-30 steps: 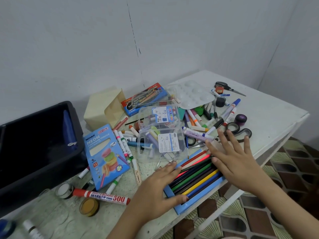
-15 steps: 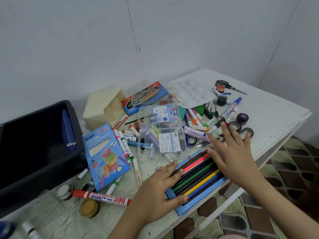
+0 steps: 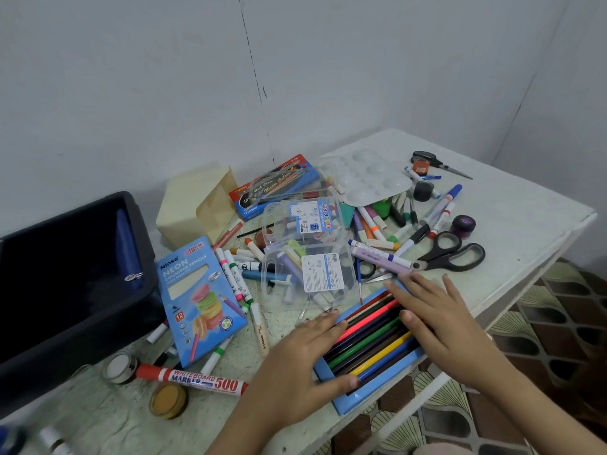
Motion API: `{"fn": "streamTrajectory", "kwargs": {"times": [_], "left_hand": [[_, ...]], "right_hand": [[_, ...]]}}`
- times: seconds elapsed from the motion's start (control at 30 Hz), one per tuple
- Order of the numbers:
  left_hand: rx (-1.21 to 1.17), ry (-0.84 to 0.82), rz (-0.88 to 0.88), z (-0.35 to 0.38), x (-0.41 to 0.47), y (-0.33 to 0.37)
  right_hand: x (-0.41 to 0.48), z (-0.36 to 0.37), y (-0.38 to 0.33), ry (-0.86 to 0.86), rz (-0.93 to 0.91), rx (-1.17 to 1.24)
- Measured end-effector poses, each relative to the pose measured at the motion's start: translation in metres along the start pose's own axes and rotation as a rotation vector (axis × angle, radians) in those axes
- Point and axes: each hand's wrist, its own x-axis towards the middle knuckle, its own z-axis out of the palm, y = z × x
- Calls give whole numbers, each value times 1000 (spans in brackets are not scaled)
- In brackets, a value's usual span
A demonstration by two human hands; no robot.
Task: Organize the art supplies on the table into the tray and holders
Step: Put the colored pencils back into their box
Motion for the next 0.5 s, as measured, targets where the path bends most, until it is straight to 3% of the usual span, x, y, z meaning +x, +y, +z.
{"fn": "streamTrajectory", "kwargs": {"times": [0.23, 0.5], "left_hand": [[44, 45, -7, 1, 1, 0], [26, 178, -74, 5, 2, 2]], "right_hand": [[0, -5, 6, 102, 15, 239], [7, -8, 26, 81, -124, 121]]}}
